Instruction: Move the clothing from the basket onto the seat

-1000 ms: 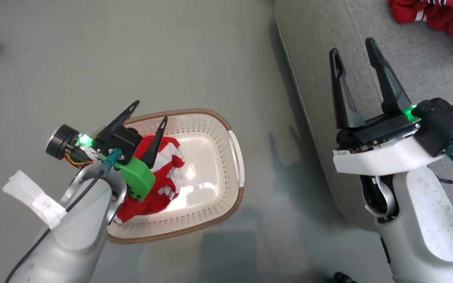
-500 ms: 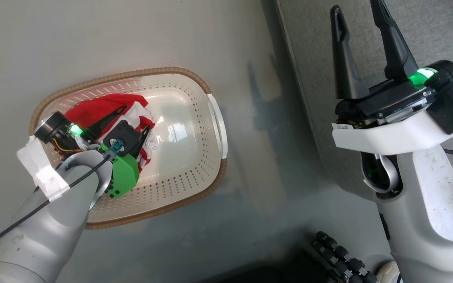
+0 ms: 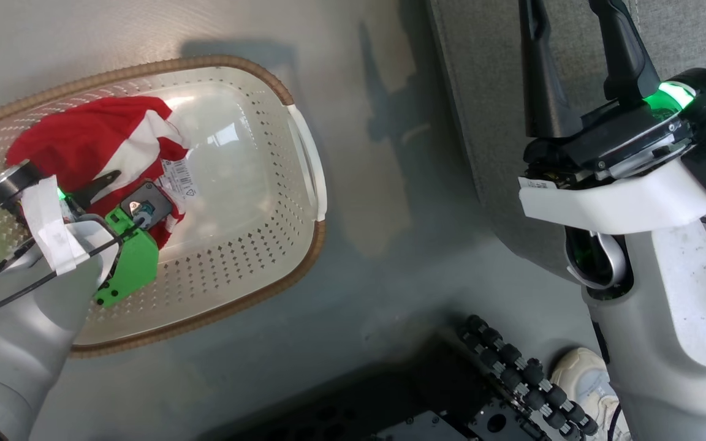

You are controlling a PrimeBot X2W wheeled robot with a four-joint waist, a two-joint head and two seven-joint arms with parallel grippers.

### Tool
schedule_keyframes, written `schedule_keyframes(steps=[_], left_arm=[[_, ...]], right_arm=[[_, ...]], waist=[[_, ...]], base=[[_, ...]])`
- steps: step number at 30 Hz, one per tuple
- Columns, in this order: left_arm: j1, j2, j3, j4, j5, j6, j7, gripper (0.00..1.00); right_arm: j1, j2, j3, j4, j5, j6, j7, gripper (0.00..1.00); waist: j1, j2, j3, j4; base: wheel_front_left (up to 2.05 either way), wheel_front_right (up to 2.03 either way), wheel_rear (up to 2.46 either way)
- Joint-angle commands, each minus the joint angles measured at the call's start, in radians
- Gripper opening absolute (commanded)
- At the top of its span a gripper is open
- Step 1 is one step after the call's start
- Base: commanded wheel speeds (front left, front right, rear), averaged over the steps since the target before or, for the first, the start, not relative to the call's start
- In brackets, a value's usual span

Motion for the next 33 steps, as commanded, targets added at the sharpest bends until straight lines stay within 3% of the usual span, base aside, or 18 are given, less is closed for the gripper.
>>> schedule_keyframes(steps=[1, 14, 15, 16, 17, 22, 33], left_arm=[[-0.029, 0.013, -0.019, 0.012, 0.0, -0.002, 0.016, 1.0], [-0.086, 0.005, -0.123, 0.07, -0.033, -0.002, 0.21, 1.0], [-0.086, 0.001, -0.127, 0.072, -0.037, -0.002, 0.22, 0.82], [-0.086, -0.003, -0.134, 0.073, -0.033, -0.002, 0.229, 0.33], [-0.087, -0.008, -0.138, 0.074, -0.032, -0.002, 0.234, 0.0], [-0.094, -0.037, -0.142, 0.075, -0.056, -0.002, 0.239, 0.0], [-0.054, -0.12, -0.155, 0.048, -0.11, -0.002, 0.109, 0.0]], right_arm=[[-0.013, -0.001, -0.002, -0.008, 0.004, -0.001, 0.0, 1.0], [0.006, -0.001, -0.021, -0.046, -0.014, -0.001, 0.0, 1.0], [0.007, -0.001, -0.023, -0.047, -0.016, -0.001, 0.0, 1.0], [0.008, -0.001, -0.024, -0.047, -0.018, -0.001, 0.0, 1.0], [0.008, -0.001, -0.025, -0.047, -0.02, -0.001, 0.0, 1.0], [-0.003, -0.001, -0.03, -0.041, -0.032, -0.001, 0.0, 1.0], [0.012, -0.002, -0.037, -0.004, -0.056, -0.001, 0.0, 1.0]], waist=[[-0.0002, 0.0, 0.038, -0.026], [-0.0002, 0.0, 0.098, -0.032], [-0.0002, 0.0, 0.099, -0.031], [-0.0002, 0.0, 0.1, -0.029], [-0.0002, 0.0, 0.101, -0.027], [-0.0002, 0.0, 0.087, -0.011], [-0.0002, 0.0, -0.042, 0.05]], base=[[0.0, 0.0, 0.0], [0.0, 0.0, 0.0], [0.0, 0.0, 0.0], [0.0, 0.0, 0.0], [0.0, 0.0, 0.0], [0.0, 0.0, 0.0], [0.0, 0.0, 0.0]])
